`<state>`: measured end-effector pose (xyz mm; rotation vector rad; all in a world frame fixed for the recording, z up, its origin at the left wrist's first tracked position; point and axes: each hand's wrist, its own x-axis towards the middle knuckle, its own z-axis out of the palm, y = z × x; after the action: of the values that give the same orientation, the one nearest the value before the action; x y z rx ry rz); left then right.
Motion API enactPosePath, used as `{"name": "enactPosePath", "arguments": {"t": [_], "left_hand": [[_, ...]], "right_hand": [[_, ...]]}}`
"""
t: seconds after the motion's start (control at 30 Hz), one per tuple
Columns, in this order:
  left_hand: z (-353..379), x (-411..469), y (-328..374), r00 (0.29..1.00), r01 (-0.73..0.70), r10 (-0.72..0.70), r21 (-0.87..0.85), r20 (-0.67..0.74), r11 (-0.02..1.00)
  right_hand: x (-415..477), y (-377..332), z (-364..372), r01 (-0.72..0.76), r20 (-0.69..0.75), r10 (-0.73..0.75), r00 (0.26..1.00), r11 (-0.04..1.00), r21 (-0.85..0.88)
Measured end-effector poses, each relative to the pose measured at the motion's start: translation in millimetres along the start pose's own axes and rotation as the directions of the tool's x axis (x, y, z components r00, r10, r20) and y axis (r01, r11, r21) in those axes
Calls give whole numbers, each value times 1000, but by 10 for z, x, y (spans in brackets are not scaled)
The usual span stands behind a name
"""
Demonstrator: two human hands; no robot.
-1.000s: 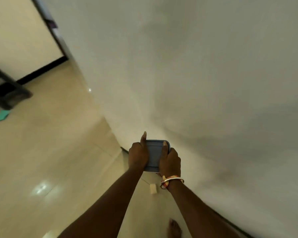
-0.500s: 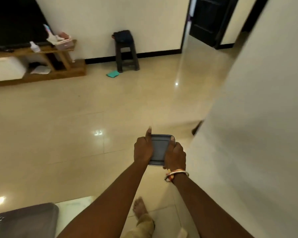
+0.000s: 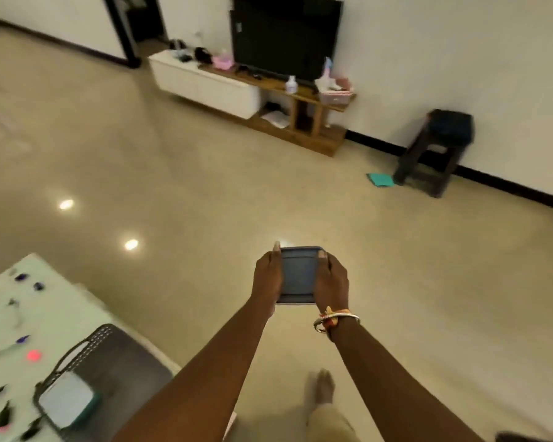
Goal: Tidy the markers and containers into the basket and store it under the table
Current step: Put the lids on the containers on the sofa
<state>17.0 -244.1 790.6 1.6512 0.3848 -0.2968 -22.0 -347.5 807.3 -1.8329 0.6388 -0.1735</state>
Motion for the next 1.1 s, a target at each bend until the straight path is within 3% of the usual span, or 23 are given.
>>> {"name": "enactPosePath", "arguments": {"t": [0.27, 0.37, 0.53, 0.6, 0.67, 0.77, 0.87, 1.0, 1.1], "left_hand": [[-984, 1279, 290, 919, 81, -152, -201, -364, 976], [-1457, 1572, 333, 846, 67, -206, -286, -492, 956], [-2223, 1580, 77, 643, -31, -297, -411, -706, 911], [-2636, 1565, -123, 508, -96, -381, -490, -773, 867], [-3028, 1516, -343, 379, -158, -471, -557, -796, 815], [-3501, 1454, -721, 237, -214, -557, -602, -796, 769], [-3887, 1379, -1047, 135, -260, -610, -623, -780, 738], [-3989, 1253, -1556, -21, -370, -739, -681, -674, 632], [-3909, 1284, -1881, -74, -417, -841, -750, -535, 514]], "right_hand": [[1044, -627, 1628, 145, 401, -113, 909, 988, -51], [1247, -854, 2297, 207, 570, -148, 808, 978, -39], [973, -1115, 3365, 298, 795, -171, 582, 954, -13], [670, -1177, 3882, 379, 887, -169, 429, 925, -7], [349, -1157, 4331, 457, 944, -148, 296, 890, -4], [-90, -1082, 4856, 552, 976, -154, 156, 833, 43], [-424, -870, 5334, 623, 997, -76, 28, 781, 42], [-830, -514, 5786, 757, 975, 75, -209, 643, 113], [-1012, -250, 6017, 808, 937, 187, -296, 572, 141]]}}
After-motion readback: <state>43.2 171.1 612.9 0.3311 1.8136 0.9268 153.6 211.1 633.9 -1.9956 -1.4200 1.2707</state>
